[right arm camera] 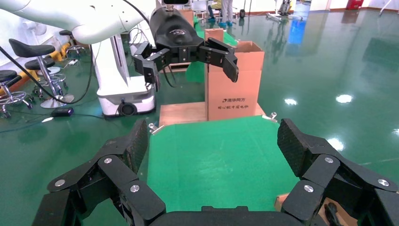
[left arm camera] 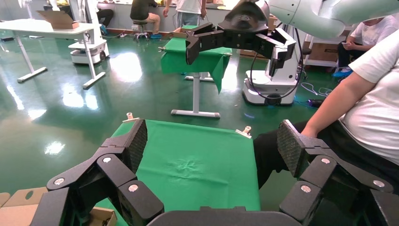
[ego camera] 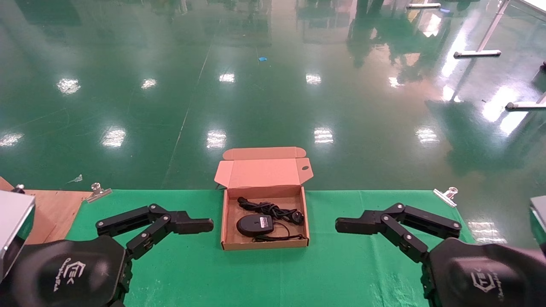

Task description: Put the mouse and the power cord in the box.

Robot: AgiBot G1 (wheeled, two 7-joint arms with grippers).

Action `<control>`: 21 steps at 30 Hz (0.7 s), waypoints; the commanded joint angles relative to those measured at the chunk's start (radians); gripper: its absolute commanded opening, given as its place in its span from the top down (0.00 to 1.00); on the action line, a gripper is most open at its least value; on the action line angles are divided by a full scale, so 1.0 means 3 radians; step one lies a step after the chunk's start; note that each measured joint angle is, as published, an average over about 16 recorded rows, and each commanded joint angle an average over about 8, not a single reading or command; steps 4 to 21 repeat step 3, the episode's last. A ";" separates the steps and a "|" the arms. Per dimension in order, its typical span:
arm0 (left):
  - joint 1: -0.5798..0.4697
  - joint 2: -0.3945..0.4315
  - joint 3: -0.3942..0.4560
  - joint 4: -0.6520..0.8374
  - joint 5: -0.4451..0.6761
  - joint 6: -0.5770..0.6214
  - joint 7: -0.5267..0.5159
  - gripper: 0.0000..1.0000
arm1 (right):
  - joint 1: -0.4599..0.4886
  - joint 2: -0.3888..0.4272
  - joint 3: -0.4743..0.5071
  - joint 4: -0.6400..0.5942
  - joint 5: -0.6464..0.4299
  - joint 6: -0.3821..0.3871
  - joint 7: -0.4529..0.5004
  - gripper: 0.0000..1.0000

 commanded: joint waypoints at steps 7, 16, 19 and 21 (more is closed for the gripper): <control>0.0002 -0.0002 -0.0002 -0.0001 -0.0003 0.0001 0.0004 0.00 | -0.0003 0.0001 0.0001 0.0002 0.0003 -0.0001 0.0000 0.00; 0.0002 -0.0002 -0.0002 -0.0001 -0.0003 0.0001 0.0004 0.00 | -0.0003 0.0001 0.0001 0.0002 0.0003 -0.0001 0.0000 0.00; 0.0002 -0.0002 -0.0002 -0.0001 -0.0003 0.0001 0.0004 0.00 | -0.0003 0.0001 0.0001 0.0002 0.0003 -0.0001 0.0000 0.00; 0.0002 -0.0002 -0.0002 -0.0001 -0.0003 0.0001 0.0004 0.00 | -0.0003 0.0001 0.0001 0.0002 0.0003 -0.0001 0.0000 0.00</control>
